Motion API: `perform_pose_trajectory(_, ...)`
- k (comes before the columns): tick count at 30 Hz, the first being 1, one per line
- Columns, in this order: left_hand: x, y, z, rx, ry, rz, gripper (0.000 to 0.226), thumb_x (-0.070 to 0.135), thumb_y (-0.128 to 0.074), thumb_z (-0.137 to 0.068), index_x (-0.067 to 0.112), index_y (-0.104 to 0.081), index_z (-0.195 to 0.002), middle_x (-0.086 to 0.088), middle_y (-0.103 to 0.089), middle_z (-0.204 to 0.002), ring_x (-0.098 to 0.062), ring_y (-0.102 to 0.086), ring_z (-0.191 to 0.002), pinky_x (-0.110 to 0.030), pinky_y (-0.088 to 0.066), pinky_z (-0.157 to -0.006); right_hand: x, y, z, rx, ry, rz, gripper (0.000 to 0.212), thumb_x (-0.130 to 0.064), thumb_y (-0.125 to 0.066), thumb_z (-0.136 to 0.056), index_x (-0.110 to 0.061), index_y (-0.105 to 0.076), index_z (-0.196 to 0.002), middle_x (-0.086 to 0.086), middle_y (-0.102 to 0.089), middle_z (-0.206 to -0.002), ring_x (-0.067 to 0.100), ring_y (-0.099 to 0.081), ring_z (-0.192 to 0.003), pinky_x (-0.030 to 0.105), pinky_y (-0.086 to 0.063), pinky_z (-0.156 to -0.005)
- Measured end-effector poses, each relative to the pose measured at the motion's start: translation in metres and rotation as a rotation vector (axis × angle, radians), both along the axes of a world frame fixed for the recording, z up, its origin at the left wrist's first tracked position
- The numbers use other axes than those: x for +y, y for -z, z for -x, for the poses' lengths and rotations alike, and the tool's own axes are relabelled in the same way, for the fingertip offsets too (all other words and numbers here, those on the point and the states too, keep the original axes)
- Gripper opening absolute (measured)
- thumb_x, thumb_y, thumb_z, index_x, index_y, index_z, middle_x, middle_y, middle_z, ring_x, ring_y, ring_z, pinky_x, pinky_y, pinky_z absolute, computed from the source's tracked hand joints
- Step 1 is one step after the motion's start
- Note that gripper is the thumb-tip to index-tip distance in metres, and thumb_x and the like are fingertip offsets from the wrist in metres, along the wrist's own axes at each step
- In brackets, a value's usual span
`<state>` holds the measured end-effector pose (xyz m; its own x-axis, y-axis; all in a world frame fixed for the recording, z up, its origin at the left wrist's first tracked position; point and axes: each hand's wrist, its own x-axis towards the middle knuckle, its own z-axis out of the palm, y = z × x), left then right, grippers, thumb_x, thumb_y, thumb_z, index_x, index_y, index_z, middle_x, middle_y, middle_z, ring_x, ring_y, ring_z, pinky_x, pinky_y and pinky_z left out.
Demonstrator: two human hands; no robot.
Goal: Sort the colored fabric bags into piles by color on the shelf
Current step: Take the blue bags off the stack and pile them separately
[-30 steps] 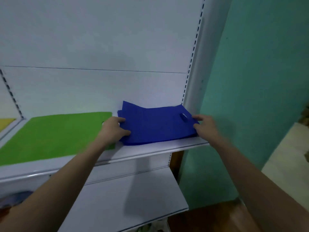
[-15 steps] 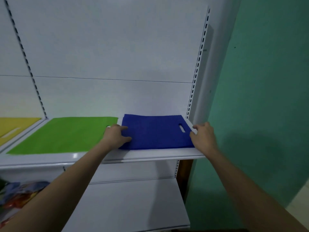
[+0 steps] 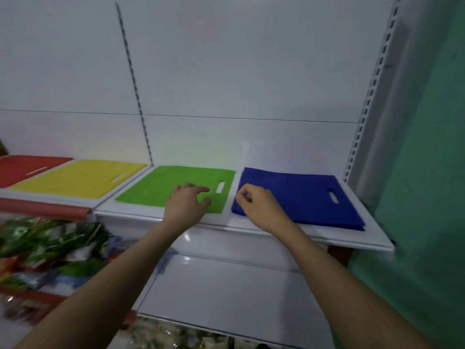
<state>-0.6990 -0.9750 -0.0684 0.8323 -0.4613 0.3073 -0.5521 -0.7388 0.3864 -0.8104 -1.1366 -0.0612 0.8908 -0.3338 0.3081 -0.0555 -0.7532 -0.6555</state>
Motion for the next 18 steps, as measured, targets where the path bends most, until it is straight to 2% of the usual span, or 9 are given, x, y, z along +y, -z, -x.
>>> perform_pose_trajectory(5,0.099,-0.009,-0.009,0.021,-0.222,-0.091,0.036,0.045,-0.053,-0.095,0.029,-0.062,-0.126,-0.006,-0.056,-0.131,-0.03,-0.045,-0.126,-0.044,-0.045,-0.099,0.095,-0.003,-0.056,0.078,-0.288,0.038,0.023,-0.028,-0.052,-0.096,-0.01,-0.064,-0.089,0.007,-0.064,-0.079,0.022,-0.057,-0.071,0.037,-0.048,-0.067)
perform_pose_trajectory(6,0.12,-0.013,-0.011,0.031,-0.252,-0.095,0.035,0.045,-0.053,-0.095,0.027,-0.064,-0.123,-0.005,-0.059,-0.127,-0.028,-0.051,-0.118,-0.042,-0.048,-0.094,0.114,-0.005,-0.066,0.099,-0.338,0.059,0.024,-0.029,-0.053,-0.096,-0.009,-0.065,-0.09,0.008,-0.065,-0.082,0.025,-0.059,-0.076,0.038,-0.049,-0.069)
perform_pose_trajectory(8,0.16,-0.017,-0.012,0.09,-0.28,-0.064,0.032,0.042,-0.053,-0.096,0.021,-0.067,-0.116,-0.005,-0.065,-0.112,-0.02,-0.064,-0.087,-0.034,-0.054,-0.072,0.15,-0.01,-0.081,0.144,-0.434,0.106,0.028,-0.031,-0.052,-0.097,-0.007,-0.063,-0.091,0.013,-0.065,-0.086,0.03,-0.06,-0.081,0.04,-0.049,-0.071)
perform_pose_trajectory(10,0.199,-0.019,-0.01,0.126,-0.31,-0.044,0.031,0.04,-0.052,-0.098,0.016,-0.069,-0.108,-0.004,-0.068,-0.094,-0.015,-0.061,-0.067,-0.028,-0.048,-0.055,0.185,-0.016,-0.095,0.17,-0.521,0.15,0.03,-0.03,-0.05,-0.098,-0.003,-0.06,-0.089,0.016,-0.063,-0.086,0.033,-0.058,-0.079,0.037,-0.044,-0.066)
perform_pose_trajectory(13,0.254,-0.018,-0.008,0.126,-0.417,-0.028,0.031,0.041,-0.051,-0.098,0.015,-0.067,-0.092,-0.008,-0.07,-0.082,-0.021,-0.064,-0.067,-0.027,-0.047,-0.053,0.238,-0.021,-0.111,0.187,-0.626,0.184,0.027,-0.028,-0.048,-0.1,-0.007,-0.053,-0.084,0.017,-0.055,-0.08,0.026,-0.046,-0.069,0.035,-0.036,-0.062)
perform_pose_trajectory(15,0.288,-0.019,-0.005,0.119,-0.485,-0.04,0.029,0.041,-0.051,-0.098,0.018,-0.065,-0.088,-0.002,-0.068,-0.075,-0.015,-0.061,-0.061,-0.026,-0.045,-0.05,0.273,-0.023,-0.122,0.2,-0.67,0.195,0.026,-0.028,-0.047,-0.101,-0.01,-0.049,-0.083,0.016,-0.05,-0.079,0.025,-0.042,-0.067,0.036,-0.036,-0.062)
perform_pose_trajectory(18,0.336,-0.016,-0.003,0.089,-0.552,-0.048,0.026,0.044,-0.054,-0.095,0.022,-0.066,-0.089,0.004,-0.067,-0.076,-0.011,-0.063,-0.065,-0.032,-0.055,-0.057,0.324,-0.02,-0.139,0.202,-0.709,0.234,0.028,-0.03,-0.048,-0.101,-0.011,-0.049,-0.081,0.017,-0.051,-0.079,0.024,-0.044,-0.066,0.036,-0.036,-0.06)
